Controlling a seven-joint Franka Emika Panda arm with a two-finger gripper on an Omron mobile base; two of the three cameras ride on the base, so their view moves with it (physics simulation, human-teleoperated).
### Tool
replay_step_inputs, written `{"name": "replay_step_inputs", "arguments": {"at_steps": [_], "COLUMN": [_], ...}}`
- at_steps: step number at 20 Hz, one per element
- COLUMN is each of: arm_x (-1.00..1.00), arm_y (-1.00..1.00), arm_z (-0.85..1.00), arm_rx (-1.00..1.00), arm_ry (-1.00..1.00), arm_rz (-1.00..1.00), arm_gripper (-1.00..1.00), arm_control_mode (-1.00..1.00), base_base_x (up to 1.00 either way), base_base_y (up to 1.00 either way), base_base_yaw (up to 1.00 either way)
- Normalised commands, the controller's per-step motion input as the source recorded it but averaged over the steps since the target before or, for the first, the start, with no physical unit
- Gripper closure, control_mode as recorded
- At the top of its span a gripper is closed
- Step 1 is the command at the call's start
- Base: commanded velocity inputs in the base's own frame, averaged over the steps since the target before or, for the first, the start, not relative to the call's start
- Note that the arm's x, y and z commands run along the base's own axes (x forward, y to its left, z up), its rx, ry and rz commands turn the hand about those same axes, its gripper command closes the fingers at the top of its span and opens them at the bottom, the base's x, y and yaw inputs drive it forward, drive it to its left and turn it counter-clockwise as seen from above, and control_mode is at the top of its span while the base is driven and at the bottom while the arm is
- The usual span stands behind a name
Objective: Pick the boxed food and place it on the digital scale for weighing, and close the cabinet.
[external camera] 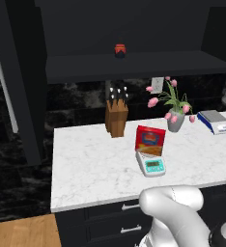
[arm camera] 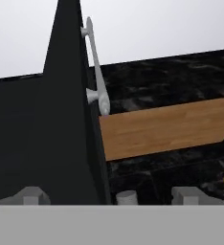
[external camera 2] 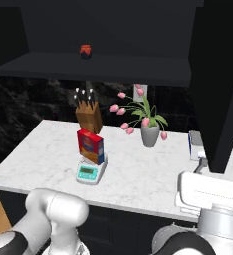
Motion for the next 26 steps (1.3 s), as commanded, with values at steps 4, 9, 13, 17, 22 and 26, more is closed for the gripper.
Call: {"name": "replay_step_inputs", "arguments": {"at_steps": [4, 9, 13, 17, 22, 26], "arm_x": [0.08, -0.34, 0.00, 0.08, 0.53, 0.18], "arm_y": [-0.65, -0.05, -0.21, -0.57, -0.56, -0.21], "arm_z": [0.06, -0.29, -0.67, -0.42, 0.00, 0.25], "arm_rx": [0.01, -0.02, 0.00, 0.00, 0.03, 0.01], "arm_ry": [0.09, 0.02, 0.08, 0.03, 0.00, -0.21], "arm_rz": [0.00, 0.00, 0.02, 0.01, 0.00, 0.03], "arm_gripper": [-1.00, -1.00, -1.00, -1.00, -1.00, -1.00], "arm_control_mode": [-1.00, -1.00, -1.00, -1.00, -1.00, -1.00], "base_base_x": [0.00, 0.00, 0.00, 0.00, 0.00, 0.00], "base_base_y": [0.00, 0.00, 0.00, 0.00, 0.00, 0.00], "base_base_yaw": [0.00, 0.00, 0.00, 0.00, 0.00, 0.00]}}
